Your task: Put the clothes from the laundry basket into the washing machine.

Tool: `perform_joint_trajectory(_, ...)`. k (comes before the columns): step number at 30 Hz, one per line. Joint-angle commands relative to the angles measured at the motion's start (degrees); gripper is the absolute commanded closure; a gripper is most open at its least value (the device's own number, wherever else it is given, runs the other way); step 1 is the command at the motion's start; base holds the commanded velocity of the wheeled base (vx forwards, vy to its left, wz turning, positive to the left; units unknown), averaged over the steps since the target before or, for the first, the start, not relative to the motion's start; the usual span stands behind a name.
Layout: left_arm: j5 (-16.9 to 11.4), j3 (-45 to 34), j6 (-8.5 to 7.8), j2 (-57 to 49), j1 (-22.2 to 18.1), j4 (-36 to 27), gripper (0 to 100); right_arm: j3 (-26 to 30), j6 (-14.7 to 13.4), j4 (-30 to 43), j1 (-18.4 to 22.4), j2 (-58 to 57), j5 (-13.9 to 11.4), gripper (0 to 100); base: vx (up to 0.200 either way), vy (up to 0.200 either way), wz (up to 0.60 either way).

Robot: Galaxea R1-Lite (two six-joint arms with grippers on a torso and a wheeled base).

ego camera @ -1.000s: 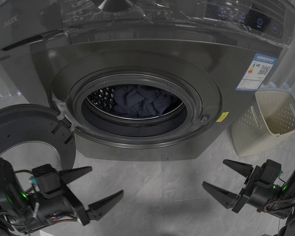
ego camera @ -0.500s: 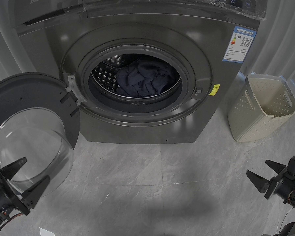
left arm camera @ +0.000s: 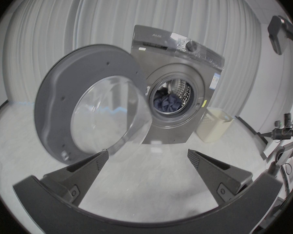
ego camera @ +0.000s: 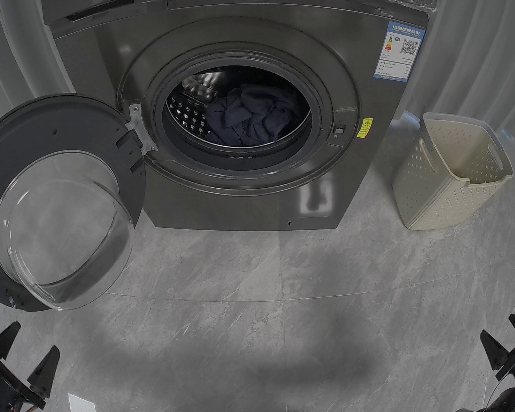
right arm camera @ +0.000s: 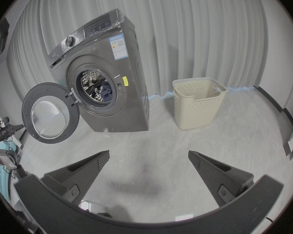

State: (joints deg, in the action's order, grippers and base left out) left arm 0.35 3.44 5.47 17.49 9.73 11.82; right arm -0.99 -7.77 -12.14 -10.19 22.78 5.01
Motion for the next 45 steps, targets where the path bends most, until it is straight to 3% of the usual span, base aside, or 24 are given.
perform_joint_trajectory(1,-1.06,-3.17,-0.64,-15.91,-10.69,-9.19,0,0.64,3.11,9.51,11.51,-20.32,-0.97,0,0.0,0.2,0.0)
perform_joint_trajectory(2,-0.44,-3.35,-1.34,-15.91,-10.69,-8.66,0,0.81,3.46,9.86,11.33,-20.32,0.18,0,0.0,0.2,0.0)
perform_joint_trajectory(4,-0.27,-3.44,-2.92,-15.91,-10.61,-8.92,0,0.72,4.34,10.12,11.07,-21.29,0.18,0,0.0,0.2,0.0)
perform_joint_trajectory(6,0.7,-3.44,-4.95,-16.7,-10.26,-11.82,0,0.9,5.66,10.65,10.63,-22.08,-1.49,0,0.0,0.2,0.0)
perform_joint_trajectory(9,1.4,-3.26,-4.59,-16.88,-10.08,-12.7,0,0.81,6.27,12.14,10.46,-22.17,-2.99,0,0.0,0.2,0.0)
perform_joint_trajectory(18,1.05,-3.44,-4.51,-16.97,-9.9,-11.65,0,0.81,6.45,12.14,10.46,-22.17,-2.99,0,0.0,0.0,0.0)
perform_joint_trajectory(33,0.88,-3.44,-4.68,-16.97,-9.82,-11.74,0,0.81,6.45,12.14,10.46,-22.17,-2.99,0,0.0,0.16,0.0)
perform_joint_trajectory(36,1.05,-3.44,-4.16,-16.97,-9.82,-11.65,0,0.81,6.45,12.14,10.46,-22.17,-2.99,0,-0.2,0.0,0.0)
perform_joint_trajectory(45,0.96,-3.44,-4.68,-16.97,-9.82,-11.65,0,0.81,6.45,12.14,10.46,-22.17,-2.99,0,-0.133,0.0,0.0)
